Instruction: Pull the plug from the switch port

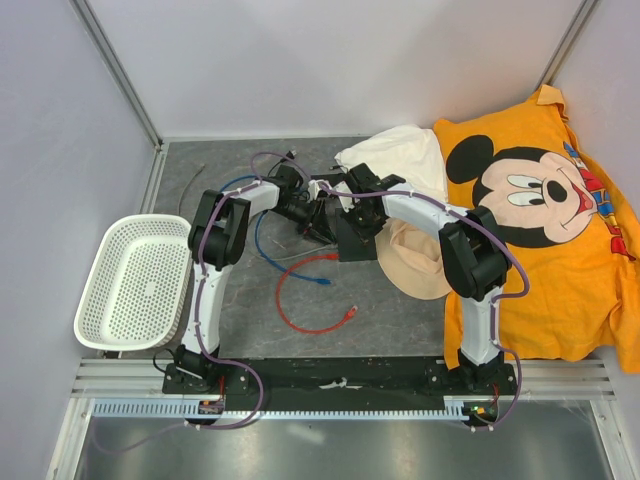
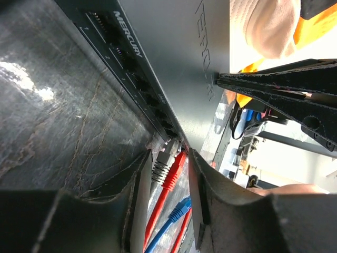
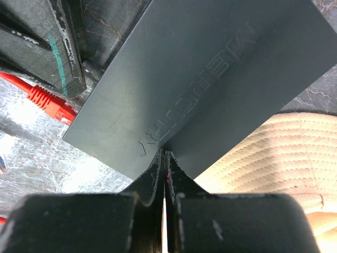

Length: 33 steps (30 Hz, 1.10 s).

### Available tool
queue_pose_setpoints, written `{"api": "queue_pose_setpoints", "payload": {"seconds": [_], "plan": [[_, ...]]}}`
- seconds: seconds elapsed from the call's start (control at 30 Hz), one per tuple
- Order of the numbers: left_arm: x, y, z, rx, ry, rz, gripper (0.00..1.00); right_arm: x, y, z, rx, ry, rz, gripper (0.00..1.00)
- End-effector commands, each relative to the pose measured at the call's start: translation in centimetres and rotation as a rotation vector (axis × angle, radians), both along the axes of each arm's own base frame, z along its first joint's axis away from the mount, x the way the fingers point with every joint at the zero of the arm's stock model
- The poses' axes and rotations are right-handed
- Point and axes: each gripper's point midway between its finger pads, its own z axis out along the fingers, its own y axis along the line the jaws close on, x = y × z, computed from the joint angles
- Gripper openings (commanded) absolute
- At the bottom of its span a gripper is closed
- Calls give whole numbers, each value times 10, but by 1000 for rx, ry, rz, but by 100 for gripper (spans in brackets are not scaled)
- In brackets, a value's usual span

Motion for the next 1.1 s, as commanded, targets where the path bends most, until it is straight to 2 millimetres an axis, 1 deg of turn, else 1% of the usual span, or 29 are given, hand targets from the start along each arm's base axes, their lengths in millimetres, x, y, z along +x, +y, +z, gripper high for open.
{"api": "queue_pose_setpoints", "payload": {"seconds": [0.0,0.1,0.23,0.4,0.5,0.6,0.67,0.73,0.87,0.93,0.97,1.03,1.07], "plan": [[-4,-4,-7,-7,-7,-40,40,-7,-3,-22,-42,36,-1,0],[-8,-8,-5,-13,-9,-63,40,-7,-3,-22,-44,35,3,0],[-12,-10,-9,4,-6,-82,37,-8,-2,-22,-44,39,4,0],[-12,-3,-20,81,-6,-61,36,-7,-1,-22,-41,37,2,0],[-12,-2,-22,87,0,-57,35,-7,0,-23,-40,40,3,0],[-12,-4,-22,72,20,-55,36,-7,1,-23,-39,39,3,0],[-11,-9,-18,40,41,-54,37,-7,1,-23,-39,39,3,0],[-12,-11,-20,26,78,-49,37,-7,0,-23,-41,37,2,0],[-14,-13,-22,24,94,-50,36,-8,0,-22,-40,36,3,0],[-16,-15,-20,30,81,-57,35,-9,0,-23,-43,39,2,0],[-17,-13,-23,50,75,-55,35,-9,0,-23,-43,39,1,0],[-19,-16,-22,65,58,-62,32,-10,1,-24,-43,42,3,0],[-21,-17,-25,91,46,-66,29,-10,2,-25,-42,44,5,0]]}}
